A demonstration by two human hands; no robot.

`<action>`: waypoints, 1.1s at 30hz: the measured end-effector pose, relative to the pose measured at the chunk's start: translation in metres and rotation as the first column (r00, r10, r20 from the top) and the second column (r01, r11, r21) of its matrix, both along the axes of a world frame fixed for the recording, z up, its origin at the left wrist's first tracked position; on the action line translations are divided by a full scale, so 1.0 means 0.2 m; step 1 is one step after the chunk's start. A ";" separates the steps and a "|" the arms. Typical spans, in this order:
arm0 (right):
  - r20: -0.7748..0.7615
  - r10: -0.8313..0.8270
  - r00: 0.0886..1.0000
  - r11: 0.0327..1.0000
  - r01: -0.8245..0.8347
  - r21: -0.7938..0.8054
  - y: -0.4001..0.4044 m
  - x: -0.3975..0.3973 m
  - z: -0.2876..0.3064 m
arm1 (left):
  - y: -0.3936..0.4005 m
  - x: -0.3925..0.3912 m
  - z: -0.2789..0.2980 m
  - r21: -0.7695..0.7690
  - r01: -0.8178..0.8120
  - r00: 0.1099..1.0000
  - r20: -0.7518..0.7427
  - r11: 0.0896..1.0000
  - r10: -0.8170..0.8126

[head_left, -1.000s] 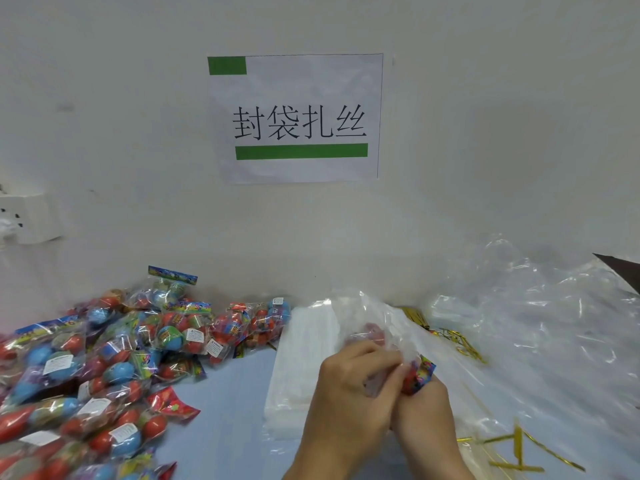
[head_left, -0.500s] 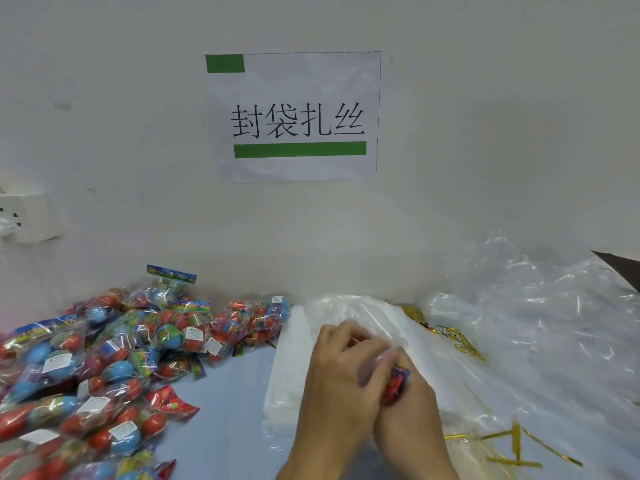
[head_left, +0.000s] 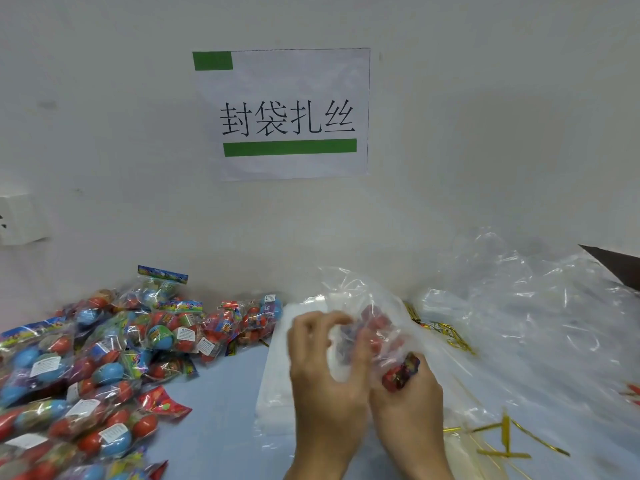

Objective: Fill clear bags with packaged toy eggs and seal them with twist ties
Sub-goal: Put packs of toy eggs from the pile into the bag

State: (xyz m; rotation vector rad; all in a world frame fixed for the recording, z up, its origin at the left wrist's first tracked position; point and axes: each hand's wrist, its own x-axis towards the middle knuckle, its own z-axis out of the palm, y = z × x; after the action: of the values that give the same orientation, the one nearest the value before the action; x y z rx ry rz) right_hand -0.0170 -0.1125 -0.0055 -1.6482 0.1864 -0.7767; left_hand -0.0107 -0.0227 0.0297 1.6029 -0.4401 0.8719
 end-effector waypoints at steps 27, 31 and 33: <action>0.006 0.287 0.958 0.900 -0.272 0.341 -0.01 0.04 0.02 | 0.11 0.10 -0.07 0.430 -0.034 0.997 -0.053 0.902 0.062; -0.142 0.264 0.954 0.957 -0.240 0.165 -0.03 0.03 -0.01 | 0.13 0.11 -0.06 0.377 -0.143 0.989 0.091 0.915 0.117; -0.253 0.208 0.945 0.978 -0.197 0.067 -0.04 0.05 -0.02 | 0.13 0.09 -0.04 0.333 -0.154 0.974 0.207 0.930 0.087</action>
State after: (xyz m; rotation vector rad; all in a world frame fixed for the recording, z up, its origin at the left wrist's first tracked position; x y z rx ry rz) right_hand -0.0076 -0.1200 -0.0089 -1.6957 0.2115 -0.3976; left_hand 0.0076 0.0032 0.0221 1.8930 -0.6646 1.0923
